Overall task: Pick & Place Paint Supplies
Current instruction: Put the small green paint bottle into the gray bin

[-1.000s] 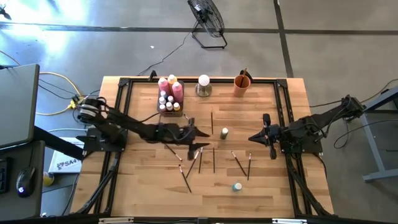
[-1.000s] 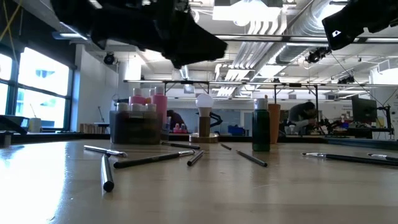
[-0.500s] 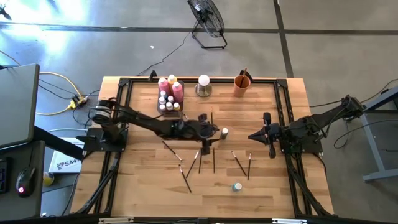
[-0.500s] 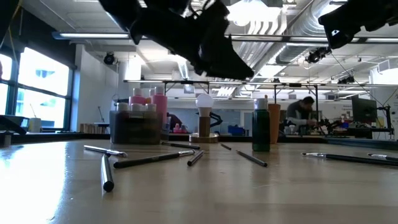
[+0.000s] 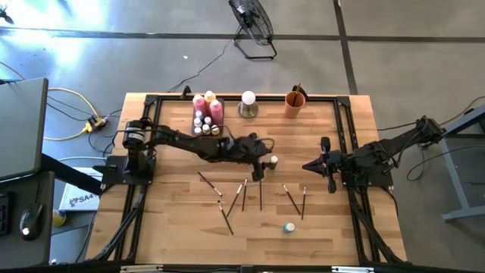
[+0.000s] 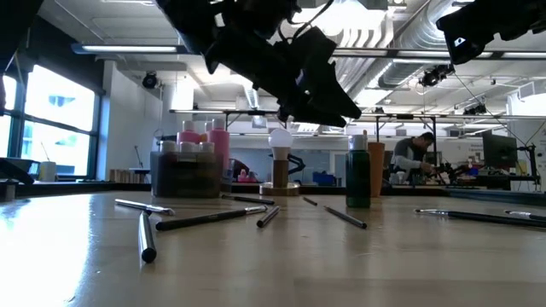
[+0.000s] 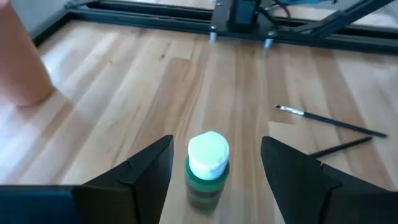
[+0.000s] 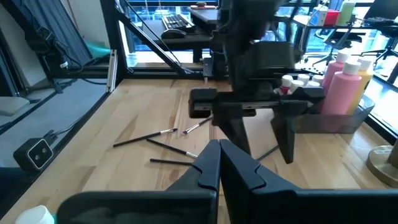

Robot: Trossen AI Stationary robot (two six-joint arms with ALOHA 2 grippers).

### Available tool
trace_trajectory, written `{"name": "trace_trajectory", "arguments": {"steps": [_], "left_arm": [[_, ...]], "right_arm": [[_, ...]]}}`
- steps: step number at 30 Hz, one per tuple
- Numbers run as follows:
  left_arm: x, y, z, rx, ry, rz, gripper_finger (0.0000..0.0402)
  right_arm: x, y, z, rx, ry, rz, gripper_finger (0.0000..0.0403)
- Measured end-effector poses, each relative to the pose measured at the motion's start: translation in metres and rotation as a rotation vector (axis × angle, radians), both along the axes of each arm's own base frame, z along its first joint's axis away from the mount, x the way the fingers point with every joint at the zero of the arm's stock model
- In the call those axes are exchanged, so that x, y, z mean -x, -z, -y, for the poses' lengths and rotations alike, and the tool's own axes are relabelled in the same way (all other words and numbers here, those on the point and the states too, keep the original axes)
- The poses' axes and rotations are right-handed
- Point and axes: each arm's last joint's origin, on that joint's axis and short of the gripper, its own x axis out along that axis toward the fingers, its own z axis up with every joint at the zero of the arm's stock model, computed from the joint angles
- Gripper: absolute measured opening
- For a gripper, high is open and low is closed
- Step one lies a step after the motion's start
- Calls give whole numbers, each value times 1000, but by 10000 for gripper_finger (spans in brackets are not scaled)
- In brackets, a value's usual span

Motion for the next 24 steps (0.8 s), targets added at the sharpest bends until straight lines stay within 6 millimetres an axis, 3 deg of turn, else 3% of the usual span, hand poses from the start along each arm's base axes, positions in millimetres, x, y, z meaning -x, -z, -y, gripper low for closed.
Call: {"name": "trace_trajectory", "arguments": {"steps": [15, 24], "left_arm": [[0, -1, -9, 11, -6, 8, 239], [-11, 22, -9, 28, 7, -26, 239]], "right_arm": [[0, -1, 0, 4, -1, 7, 2], [0, -1, 0, 4, -1, 8, 2]]}}
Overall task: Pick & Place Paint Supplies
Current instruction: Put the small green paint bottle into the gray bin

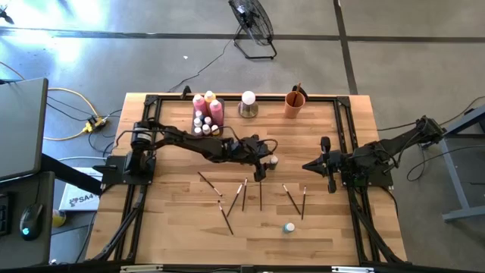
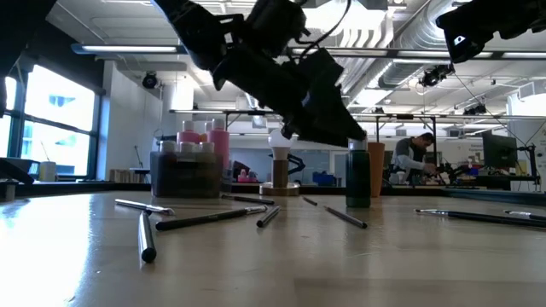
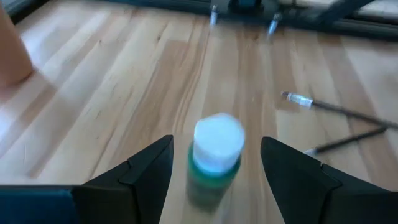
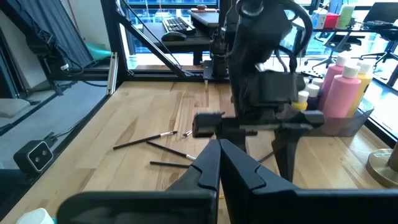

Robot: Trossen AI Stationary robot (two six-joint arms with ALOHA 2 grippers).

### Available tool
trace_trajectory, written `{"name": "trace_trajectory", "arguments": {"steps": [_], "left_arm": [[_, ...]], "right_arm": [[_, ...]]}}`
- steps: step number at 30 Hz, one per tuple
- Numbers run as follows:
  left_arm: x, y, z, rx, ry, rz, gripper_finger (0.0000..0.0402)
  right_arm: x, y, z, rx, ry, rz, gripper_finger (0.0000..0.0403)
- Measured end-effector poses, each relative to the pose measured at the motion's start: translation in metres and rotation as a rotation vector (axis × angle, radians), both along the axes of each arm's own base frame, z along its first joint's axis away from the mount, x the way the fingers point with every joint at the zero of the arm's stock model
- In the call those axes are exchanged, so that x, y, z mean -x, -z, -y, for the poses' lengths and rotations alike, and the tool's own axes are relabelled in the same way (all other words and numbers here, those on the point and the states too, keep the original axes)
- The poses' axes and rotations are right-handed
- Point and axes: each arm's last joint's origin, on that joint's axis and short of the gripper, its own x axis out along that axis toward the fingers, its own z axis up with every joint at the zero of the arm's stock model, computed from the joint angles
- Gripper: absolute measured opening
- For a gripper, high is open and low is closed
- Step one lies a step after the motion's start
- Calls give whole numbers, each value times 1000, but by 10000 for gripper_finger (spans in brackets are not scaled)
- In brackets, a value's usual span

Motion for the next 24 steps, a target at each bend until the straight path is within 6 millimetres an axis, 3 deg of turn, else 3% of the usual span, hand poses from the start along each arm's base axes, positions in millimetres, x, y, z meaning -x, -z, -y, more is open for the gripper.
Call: {"name": "trace_trajectory", "arguments": {"steps": [7, 24], "left_arm": [[-16, 0, -1, -8, 4, 36, 239], [-14, 7, -2, -20, -37, -63, 239]], "right_arm": [[0, 0, 0, 1, 0, -1, 2], [0, 0, 0, 1, 0, -2, 2]]}}
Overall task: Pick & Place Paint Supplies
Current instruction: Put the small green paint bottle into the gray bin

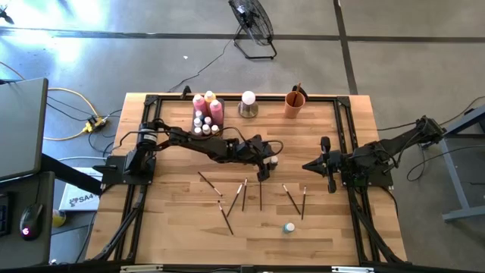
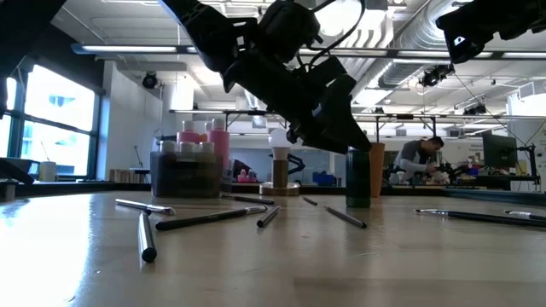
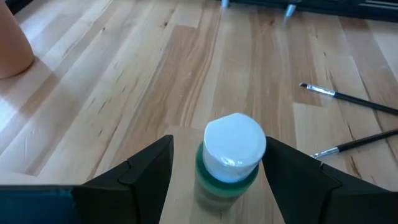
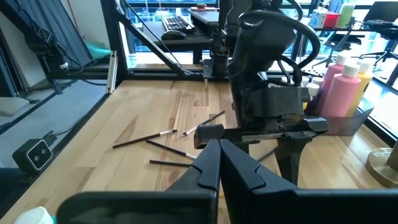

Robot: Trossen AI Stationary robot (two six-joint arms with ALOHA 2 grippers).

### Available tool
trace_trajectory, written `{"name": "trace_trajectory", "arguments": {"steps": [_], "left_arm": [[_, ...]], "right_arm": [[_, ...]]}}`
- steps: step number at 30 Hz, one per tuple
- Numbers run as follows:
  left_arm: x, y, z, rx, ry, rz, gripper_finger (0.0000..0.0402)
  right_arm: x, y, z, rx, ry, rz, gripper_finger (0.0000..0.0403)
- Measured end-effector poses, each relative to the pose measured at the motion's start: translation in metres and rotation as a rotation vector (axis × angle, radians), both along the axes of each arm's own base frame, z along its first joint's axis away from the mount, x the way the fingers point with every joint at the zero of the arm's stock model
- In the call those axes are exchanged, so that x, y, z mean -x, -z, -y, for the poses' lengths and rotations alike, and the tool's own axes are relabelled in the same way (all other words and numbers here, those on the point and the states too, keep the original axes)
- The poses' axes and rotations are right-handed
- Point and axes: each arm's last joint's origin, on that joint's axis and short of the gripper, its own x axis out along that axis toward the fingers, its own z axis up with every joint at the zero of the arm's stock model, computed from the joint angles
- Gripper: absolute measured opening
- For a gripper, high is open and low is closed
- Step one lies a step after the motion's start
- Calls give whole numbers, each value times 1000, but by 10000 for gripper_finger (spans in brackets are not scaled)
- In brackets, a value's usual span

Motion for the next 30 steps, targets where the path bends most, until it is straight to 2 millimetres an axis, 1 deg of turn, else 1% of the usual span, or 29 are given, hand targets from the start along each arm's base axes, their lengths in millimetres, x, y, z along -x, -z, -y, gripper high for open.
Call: {"name": "trace_trajectory", "arguments": {"steps": [12, 15, 22, 30], "left_arm": [[-1, -1, 0, -1, -2, 13, 237], [-1, -1, 0, -1, -2, 13, 220], [-1, -2, 0, -2, -2, 24, 162], [-1, -3, 0, -2, -2, 28, 132]], "right_arm": [[0, 0, 0, 0, 0, 0, 2], [0, 0, 0, 0, 0, 0, 2], [0, 0, 0, 1, 0, -1, 2], [0, 1, 0, 6, 0, -14, 2]]}}
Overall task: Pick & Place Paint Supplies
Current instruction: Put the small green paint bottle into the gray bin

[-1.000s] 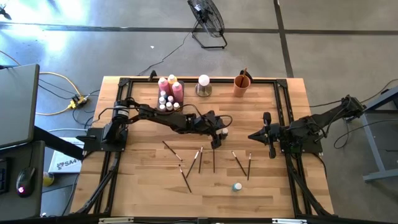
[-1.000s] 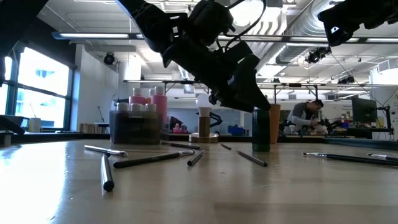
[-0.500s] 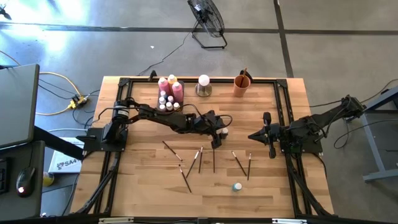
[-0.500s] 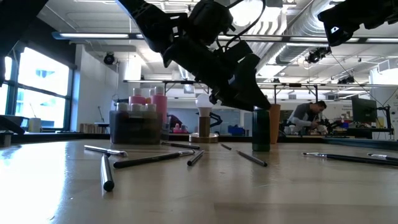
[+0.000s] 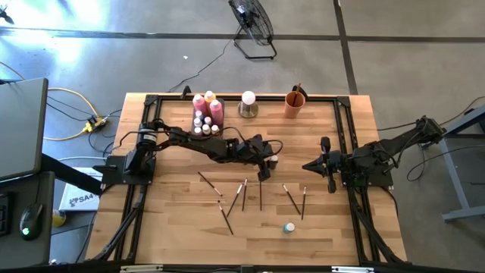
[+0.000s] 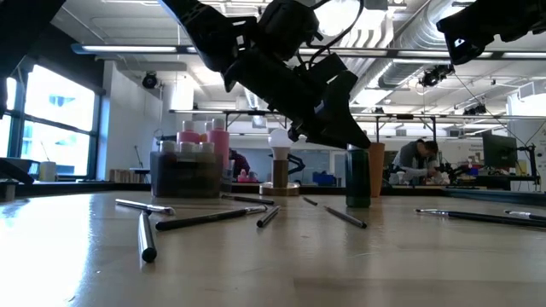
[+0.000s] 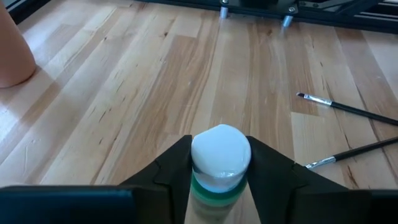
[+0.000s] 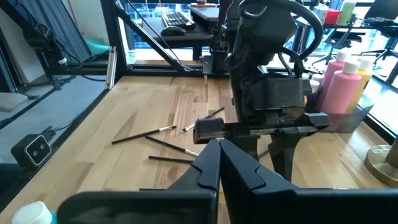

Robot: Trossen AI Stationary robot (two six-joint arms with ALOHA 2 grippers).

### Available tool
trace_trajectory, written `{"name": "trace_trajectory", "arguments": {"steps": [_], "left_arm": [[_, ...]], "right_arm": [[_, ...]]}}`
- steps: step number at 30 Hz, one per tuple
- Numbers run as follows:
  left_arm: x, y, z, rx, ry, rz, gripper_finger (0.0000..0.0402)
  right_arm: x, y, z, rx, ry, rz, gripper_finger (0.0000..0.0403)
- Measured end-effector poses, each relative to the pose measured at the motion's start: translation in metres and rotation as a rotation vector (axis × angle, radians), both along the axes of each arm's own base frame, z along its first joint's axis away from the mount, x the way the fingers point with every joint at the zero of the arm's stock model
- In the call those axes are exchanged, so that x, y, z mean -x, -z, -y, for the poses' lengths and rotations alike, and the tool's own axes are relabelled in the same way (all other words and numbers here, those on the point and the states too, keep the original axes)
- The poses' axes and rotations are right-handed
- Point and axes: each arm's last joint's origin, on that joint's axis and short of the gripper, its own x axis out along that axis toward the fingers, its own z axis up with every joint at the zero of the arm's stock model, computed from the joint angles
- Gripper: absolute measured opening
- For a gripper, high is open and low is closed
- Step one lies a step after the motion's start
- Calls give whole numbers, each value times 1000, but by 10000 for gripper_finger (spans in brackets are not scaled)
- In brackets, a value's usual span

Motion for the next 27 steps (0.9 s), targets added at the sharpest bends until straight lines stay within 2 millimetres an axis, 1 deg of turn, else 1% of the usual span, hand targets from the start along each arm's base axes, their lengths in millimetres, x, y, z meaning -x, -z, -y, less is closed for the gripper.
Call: {"name": "trace_trajectory", "arguments": {"steps": [4, 21, 23, 26, 27], "left_arm": [[0, 0, 0, 0, 0, -3, 125], [0, -1, 0, -13, 7, -3, 124], [-2, -5, 0, -27, 14, 1, 124], [-4, -20, 0, -53, 25, 26, 124], [-4, -28, 0, -64, 30, 46, 123]], "right_arm": [[0, 0, 0, 0, 0, 0, 2], [0, 0, 0, 1, 0, -2, 2], [0, 1, 0, 2, -1, -6, 2], [0, 1, 0, 3, 0, -7, 2], [0, 1, 0, 3, 0, -7, 2]]}}
